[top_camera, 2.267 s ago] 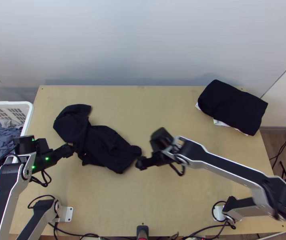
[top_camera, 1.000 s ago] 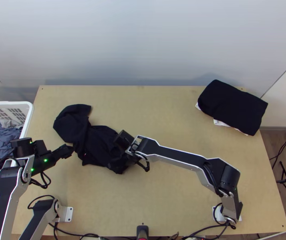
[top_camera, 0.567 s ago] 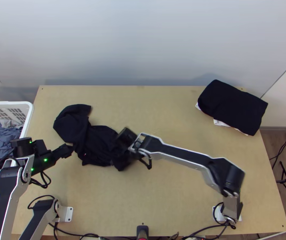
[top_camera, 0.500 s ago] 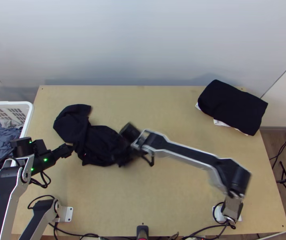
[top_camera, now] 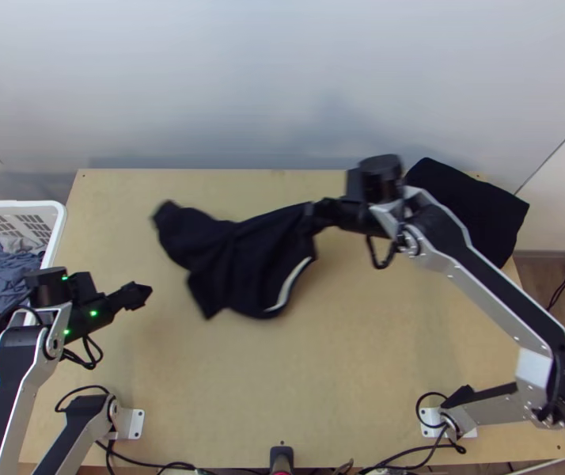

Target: Fold the t-shirt

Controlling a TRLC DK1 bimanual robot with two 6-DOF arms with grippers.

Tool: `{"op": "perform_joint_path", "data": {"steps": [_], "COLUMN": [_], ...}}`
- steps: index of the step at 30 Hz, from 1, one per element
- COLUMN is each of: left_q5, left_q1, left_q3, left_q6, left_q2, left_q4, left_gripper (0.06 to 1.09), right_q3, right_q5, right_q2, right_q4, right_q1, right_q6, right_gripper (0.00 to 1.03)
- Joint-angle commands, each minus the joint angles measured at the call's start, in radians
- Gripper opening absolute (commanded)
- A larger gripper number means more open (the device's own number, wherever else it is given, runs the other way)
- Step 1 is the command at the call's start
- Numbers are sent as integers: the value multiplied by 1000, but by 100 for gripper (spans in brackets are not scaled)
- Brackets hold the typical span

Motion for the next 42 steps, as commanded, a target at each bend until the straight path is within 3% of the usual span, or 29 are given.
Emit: {"op": "perform_joint_path", "data": {"steps": [1,16,23,28,31,42], "left_q5": [-1,-2,-25,-143,-211,-214], "left_q1": [-108,-321,-315,-333,-350,-388], "left_q3": [4,13,51,170,279,559], "left_q6": [37,147,58,-15,-20,-6], "left_q2": [19,100,220,393,519,783], "left_q4": [1,51,237,380,403,407], "left_gripper": [105,105,105,105,105,105], "right_q3": [-86,-159,-187,-213,-242,-388], "right_q5": [5,35,35,35,32,-29], "right_q2": [-112,-138,-149,-150,-146,-199], "right_q4": [39,81,81,81,76,-56], "right_q1": [-89,-63,-54,-29,14,350], "right_q6": [3,26,24,24,30,12], "right_gripper": [3,3,3,3,3,3]}}
